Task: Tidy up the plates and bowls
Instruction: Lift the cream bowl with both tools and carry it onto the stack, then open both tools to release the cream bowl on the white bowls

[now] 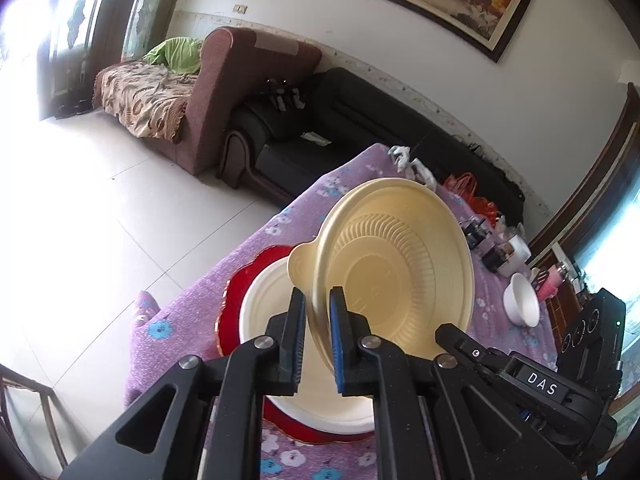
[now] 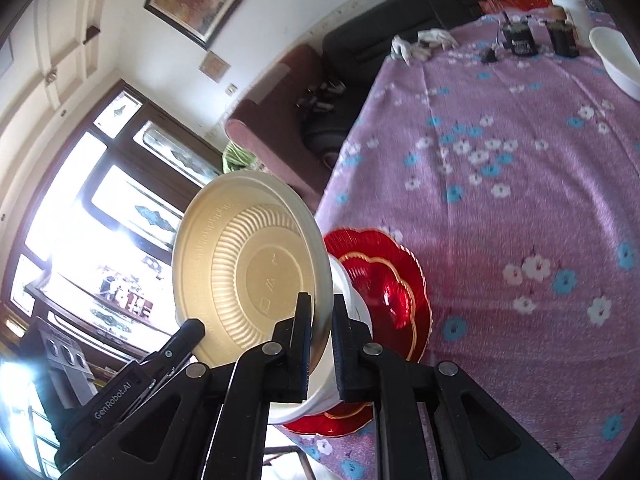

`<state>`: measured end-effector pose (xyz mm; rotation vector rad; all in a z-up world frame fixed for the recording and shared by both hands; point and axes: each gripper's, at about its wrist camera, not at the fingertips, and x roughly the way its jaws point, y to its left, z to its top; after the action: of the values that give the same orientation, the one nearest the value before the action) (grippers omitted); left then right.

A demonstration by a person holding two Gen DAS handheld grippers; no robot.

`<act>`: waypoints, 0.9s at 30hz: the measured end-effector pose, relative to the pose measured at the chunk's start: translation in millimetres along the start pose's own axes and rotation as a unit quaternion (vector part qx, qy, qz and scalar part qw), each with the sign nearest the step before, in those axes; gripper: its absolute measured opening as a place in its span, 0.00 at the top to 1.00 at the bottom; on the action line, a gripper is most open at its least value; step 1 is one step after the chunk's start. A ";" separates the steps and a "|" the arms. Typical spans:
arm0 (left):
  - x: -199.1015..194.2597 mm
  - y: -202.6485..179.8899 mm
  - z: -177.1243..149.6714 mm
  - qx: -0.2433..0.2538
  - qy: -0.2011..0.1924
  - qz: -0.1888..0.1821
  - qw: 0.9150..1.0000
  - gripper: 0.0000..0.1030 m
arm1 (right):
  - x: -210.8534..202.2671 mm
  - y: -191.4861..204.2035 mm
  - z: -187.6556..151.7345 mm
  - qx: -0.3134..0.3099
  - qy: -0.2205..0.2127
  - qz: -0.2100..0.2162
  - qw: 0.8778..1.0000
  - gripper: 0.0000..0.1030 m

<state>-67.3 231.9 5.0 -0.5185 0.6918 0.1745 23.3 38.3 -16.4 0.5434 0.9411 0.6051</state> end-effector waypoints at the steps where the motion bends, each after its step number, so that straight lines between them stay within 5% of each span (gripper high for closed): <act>1: 1.5 1.6 -0.5 0.001 0.005 0.004 1.000 0.91 | 3.7 0.2 -0.6 0.000 0.005 -0.003 1.000 0.89; 11: 5.1 14.6 -1.2 0.020 0.046 0.019 0.999 0.81 | 10.0 10.7 -5.2 -0.027 0.023 -0.012 0.999 0.89; 16: -6.7 20.1 0.0 0.026 0.035 0.029 0.999 0.70 | 11.5 5.2 -4.9 -0.006 0.043 -0.007 0.999 0.89; 23: -13.9 29.3 6.9 0.009 0.021 0.037 0.999 0.69 | 10.3 6.4 -3.2 -0.001 0.064 -0.001 0.998 0.84; 27: -21.9 23.7 10.6 0.009 0.010 0.028 1.000 0.68 | -4.7 12.5 1.8 -0.025 0.036 -0.021 0.999 0.72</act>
<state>-85.6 258.0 16.7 -0.4841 0.7267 0.2164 19.8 43.8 -4.5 0.4584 1.0006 0.6113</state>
